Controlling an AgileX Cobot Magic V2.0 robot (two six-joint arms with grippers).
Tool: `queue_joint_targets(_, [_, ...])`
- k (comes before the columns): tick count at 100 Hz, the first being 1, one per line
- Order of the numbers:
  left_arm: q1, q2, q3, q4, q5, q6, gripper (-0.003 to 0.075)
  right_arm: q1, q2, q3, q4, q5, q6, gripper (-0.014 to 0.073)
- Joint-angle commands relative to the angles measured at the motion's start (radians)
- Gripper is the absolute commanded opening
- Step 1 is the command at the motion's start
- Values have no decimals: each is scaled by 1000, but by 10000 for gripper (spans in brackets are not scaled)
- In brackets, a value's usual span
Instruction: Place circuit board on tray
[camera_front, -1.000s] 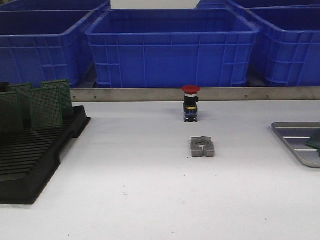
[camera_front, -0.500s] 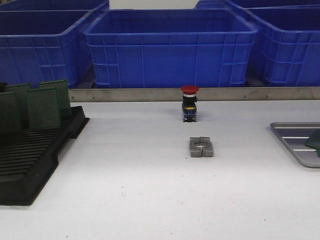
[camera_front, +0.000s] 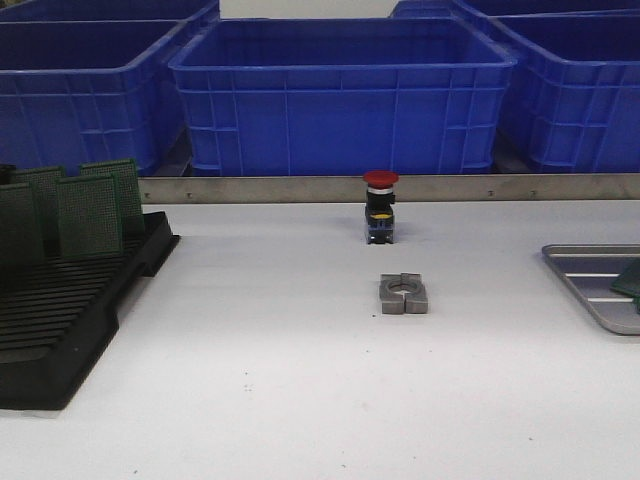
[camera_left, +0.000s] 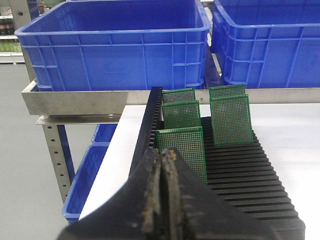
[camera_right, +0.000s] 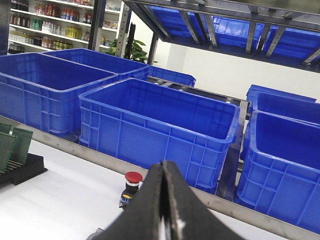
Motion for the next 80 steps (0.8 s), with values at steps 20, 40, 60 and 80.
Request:
queue_joint_targets(20, [-10, -26, 19, -9, -76, -9, -20, 0, 10, -26, 12, -21, -8, -60])
queue_joint_targets(40, [-10, -26, 19, -9, -76, -9, -20, 0, 10, -26, 12, -21, -8, -60])
queue_joint_targets(60, [-10, -26, 19, -9, -76, -9, -20, 0, 10, -26, 18, -92, -7, -60])
queue_joint_targets(80, [-10, -26, 19, -9, -76, -9, -20, 0, 10, -26, 18, -202, -7, -60])
